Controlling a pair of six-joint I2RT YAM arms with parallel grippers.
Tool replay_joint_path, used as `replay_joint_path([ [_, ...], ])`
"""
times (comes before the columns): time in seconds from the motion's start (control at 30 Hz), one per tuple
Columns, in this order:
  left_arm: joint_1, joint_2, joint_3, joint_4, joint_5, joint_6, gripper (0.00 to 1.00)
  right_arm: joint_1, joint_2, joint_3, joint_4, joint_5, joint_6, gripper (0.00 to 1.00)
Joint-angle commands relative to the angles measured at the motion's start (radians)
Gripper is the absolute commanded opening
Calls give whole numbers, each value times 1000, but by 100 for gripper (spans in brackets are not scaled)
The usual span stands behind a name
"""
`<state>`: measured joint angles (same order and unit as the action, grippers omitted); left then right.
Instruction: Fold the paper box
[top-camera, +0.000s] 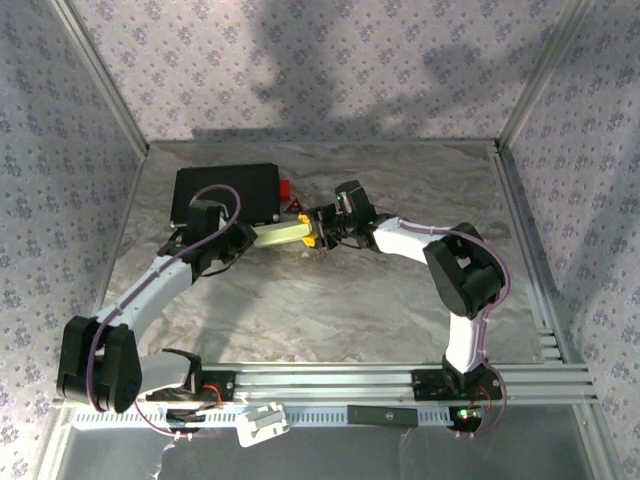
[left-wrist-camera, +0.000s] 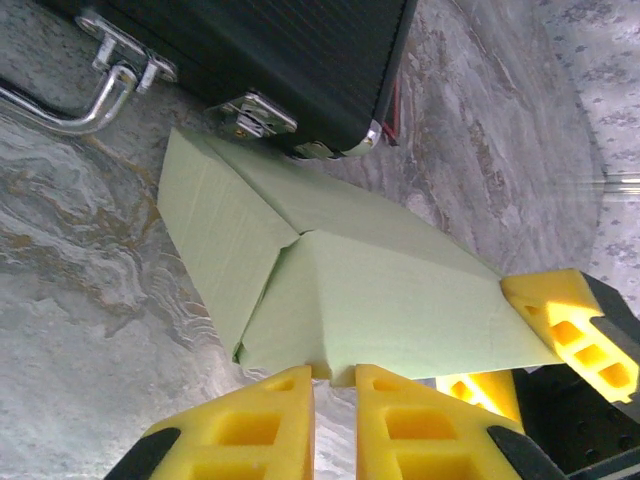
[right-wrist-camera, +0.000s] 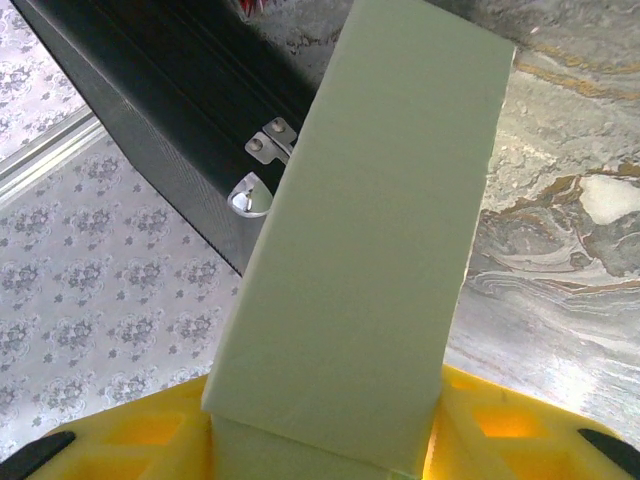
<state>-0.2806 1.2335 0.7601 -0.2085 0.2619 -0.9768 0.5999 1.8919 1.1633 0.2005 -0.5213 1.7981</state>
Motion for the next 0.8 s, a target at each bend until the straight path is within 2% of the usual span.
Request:
replay_joint_path([
  [0.0, 13, 29, 10, -122, -79, 57, 15, 1, 29, 21, -16, -12, -1, 47],
  [0.47, 12, 102, -14, -115, -130, 104, 15, -2, 40, 50, -38, -16, -23, 48],
  [0.57, 11, 110, -30, -101, -132, 102, 15, -2, 32, 48, -48, -11, -40, 53],
  [0.77, 11, 123, -36, -84, -133, 99, 15, 6, -47, 38, -119, 29, -125, 70],
])
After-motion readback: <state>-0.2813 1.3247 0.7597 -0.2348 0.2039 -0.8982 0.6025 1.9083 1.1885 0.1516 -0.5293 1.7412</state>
